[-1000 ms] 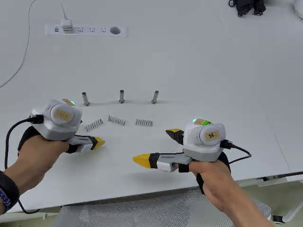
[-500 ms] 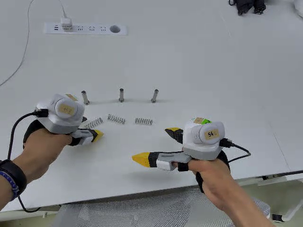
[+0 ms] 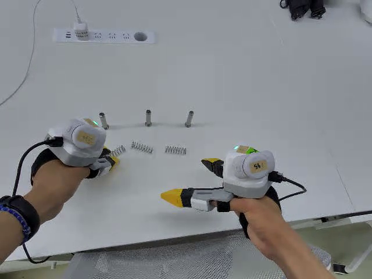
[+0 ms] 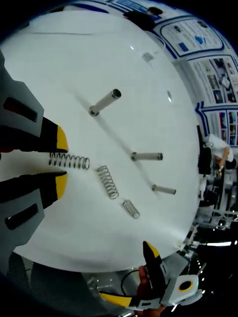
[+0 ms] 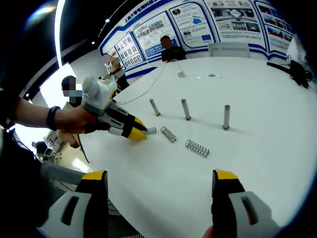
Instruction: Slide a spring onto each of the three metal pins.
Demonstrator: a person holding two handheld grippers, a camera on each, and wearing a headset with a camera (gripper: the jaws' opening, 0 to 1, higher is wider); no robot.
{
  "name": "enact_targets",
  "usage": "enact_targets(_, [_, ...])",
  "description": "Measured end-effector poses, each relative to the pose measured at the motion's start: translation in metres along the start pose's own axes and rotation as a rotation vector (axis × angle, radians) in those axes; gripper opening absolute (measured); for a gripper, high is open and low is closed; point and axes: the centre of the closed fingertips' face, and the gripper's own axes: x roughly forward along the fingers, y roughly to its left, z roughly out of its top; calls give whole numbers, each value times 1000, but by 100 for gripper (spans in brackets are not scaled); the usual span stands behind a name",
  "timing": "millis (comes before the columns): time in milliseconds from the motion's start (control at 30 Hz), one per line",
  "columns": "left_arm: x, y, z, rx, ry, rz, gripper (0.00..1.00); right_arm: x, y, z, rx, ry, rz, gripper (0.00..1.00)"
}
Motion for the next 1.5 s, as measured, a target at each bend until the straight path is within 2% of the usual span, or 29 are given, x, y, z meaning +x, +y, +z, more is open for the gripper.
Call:
enact_targets(233, [0,2,-1,29,12,20,11,1,0,1,-1,1,2,88])
enact_targets(400, [-1,2,-2,7,17,20,10,2,1,2,-4,1,7,88])
enact_targets(500, [-2,0,-3,-10,21,12,10,2,1,4,-6,-2,8,88])
enact_targets(733, [-11,-7,-4,-4,10,-5,10,1,2,8,6,-9,14,87])
enact_targets(900, [-20,-15,2,-14,-13,-15,10,2,3,9,6,-13,22,86])
enact_targets(1167, [-30,-32,17,11,-51,-49,10,3,8,12,7,-19,47,84])
enact_targets(1500, [-47,-59,37,70,-102,-106,10,-2,9,25,-3,-46,82,77])
